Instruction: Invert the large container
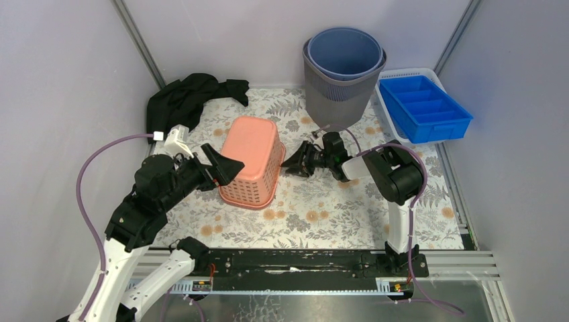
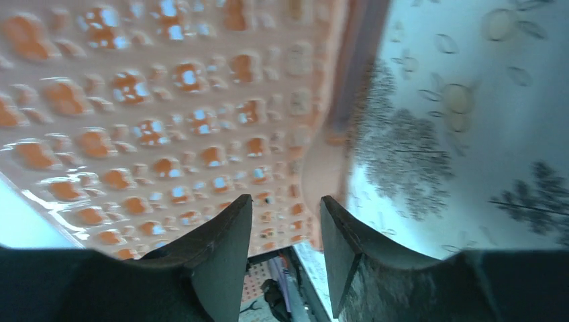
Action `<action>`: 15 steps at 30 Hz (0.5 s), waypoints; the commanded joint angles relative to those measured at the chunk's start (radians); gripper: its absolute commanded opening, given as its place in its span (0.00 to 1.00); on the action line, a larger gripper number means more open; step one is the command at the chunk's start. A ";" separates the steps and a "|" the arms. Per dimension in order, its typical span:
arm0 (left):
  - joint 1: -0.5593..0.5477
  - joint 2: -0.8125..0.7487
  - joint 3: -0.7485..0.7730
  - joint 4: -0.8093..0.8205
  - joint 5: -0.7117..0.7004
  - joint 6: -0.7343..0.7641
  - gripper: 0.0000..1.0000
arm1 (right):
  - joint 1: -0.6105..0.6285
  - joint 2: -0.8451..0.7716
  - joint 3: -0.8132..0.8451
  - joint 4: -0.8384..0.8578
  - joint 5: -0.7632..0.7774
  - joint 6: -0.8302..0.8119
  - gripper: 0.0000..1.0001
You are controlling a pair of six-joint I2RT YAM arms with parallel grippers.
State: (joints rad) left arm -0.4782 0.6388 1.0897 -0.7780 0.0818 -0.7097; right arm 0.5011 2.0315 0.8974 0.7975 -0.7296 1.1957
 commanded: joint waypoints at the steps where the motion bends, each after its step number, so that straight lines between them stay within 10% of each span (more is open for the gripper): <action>1: -0.007 0.000 -0.016 0.079 0.008 -0.008 1.00 | -0.004 -0.066 0.058 -0.206 0.064 -0.154 0.48; 15: -0.007 -0.016 -0.032 0.076 0.000 -0.017 1.00 | 0.037 -0.040 0.130 -0.303 0.107 -0.187 0.47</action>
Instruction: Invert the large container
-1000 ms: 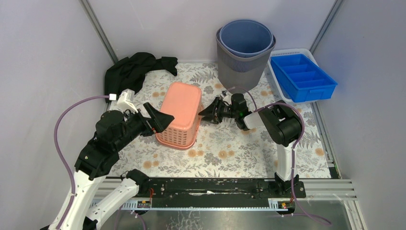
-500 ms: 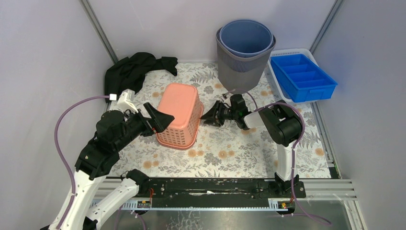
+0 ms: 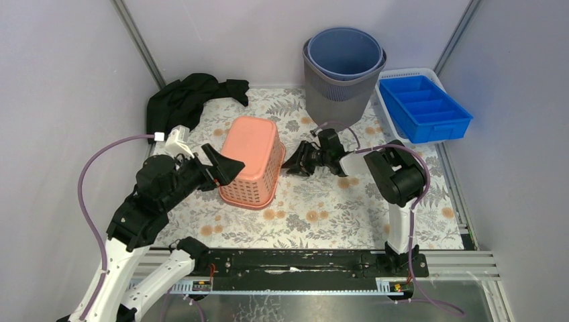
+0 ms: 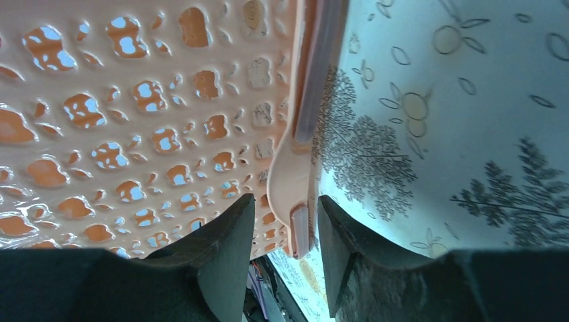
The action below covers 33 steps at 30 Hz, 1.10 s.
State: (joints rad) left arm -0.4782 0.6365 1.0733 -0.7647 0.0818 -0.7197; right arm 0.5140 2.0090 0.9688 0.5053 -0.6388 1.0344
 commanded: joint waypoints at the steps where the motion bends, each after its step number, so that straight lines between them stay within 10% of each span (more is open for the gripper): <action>1: -0.007 -0.015 -0.017 0.064 0.001 -0.007 1.00 | 0.027 -0.012 0.067 -0.012 0.016 -0.025 0.47; 33: -0.007 -0.056 -0.018 0.035 0.009 -0.006 1.00 | 0.093 0.081 0.335 -0.409 0.147 -0.203 0.22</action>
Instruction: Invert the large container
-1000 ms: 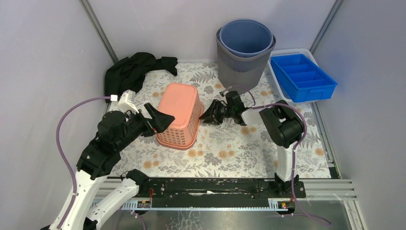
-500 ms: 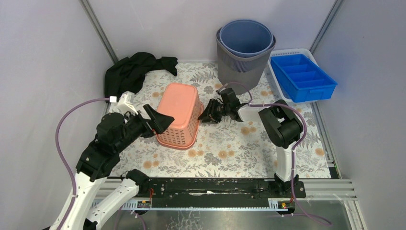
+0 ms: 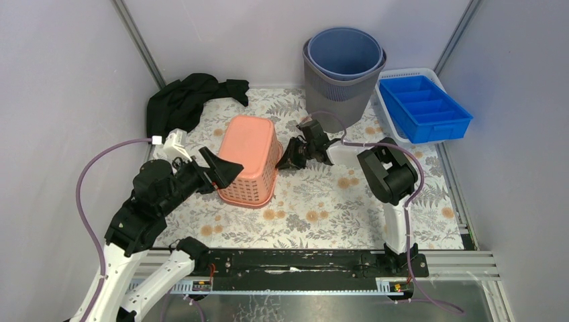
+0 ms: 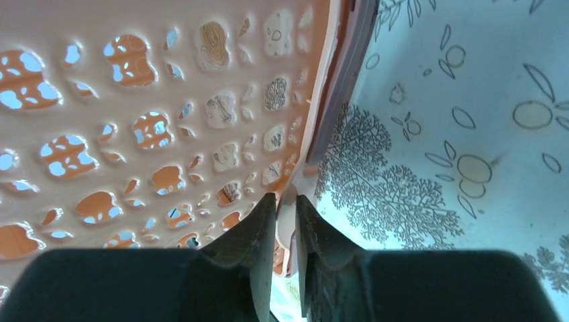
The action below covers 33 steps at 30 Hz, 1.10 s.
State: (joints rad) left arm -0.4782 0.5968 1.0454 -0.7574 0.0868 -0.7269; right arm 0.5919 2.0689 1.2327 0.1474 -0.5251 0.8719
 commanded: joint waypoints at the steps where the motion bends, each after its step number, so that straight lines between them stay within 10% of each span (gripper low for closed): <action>1: -0.007 -0.018 0.011 0.026 0.005 0.002 1.00 | 0.017 0.026 0.084 -0.061 0.034 -0.047 0.19; 33: -0.007 -0.043 0.068 -0.036 -0.013 0.027 1.00 | 0.154 0.171 0.317 -0.067 0.078 0.076 0.19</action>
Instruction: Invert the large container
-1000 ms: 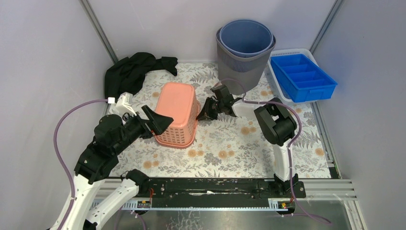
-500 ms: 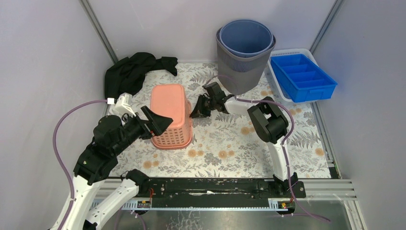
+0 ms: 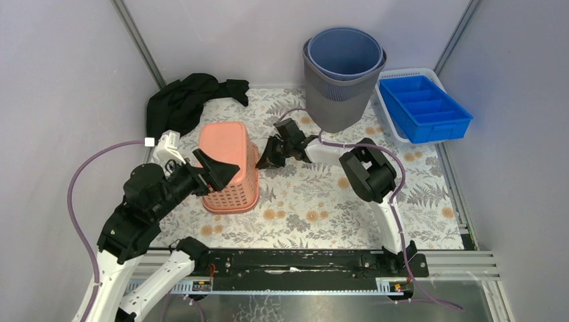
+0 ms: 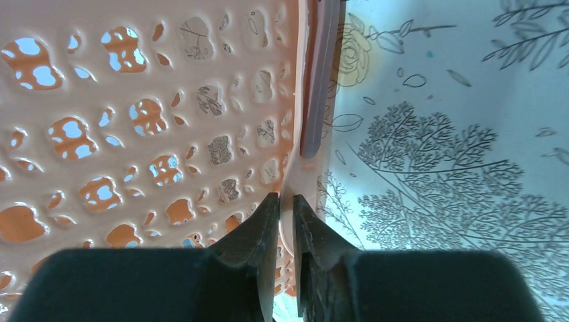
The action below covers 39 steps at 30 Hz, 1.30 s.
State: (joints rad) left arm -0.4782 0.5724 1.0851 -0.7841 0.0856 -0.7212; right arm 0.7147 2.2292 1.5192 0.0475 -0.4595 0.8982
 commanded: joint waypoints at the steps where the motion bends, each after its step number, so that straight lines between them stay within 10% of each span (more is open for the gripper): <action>1: -0.007 -0.021 0.028 -0.011 -0.012 0.022 1.00 | 0.035 0.013 0.031 0.037 0.016 0.059 0.19; 39: -0.006 -0.032 0.143 -0.116 -0.024 0.071 1.00 | 0.145 0.307 0.271 0.442 0.025 0.401 0.21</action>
State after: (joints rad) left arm -0.4782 0.5388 1.1915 -0.8917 0.0769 -0.6769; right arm 0.8322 2.5004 1.7462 0.3820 -0.4389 1.2297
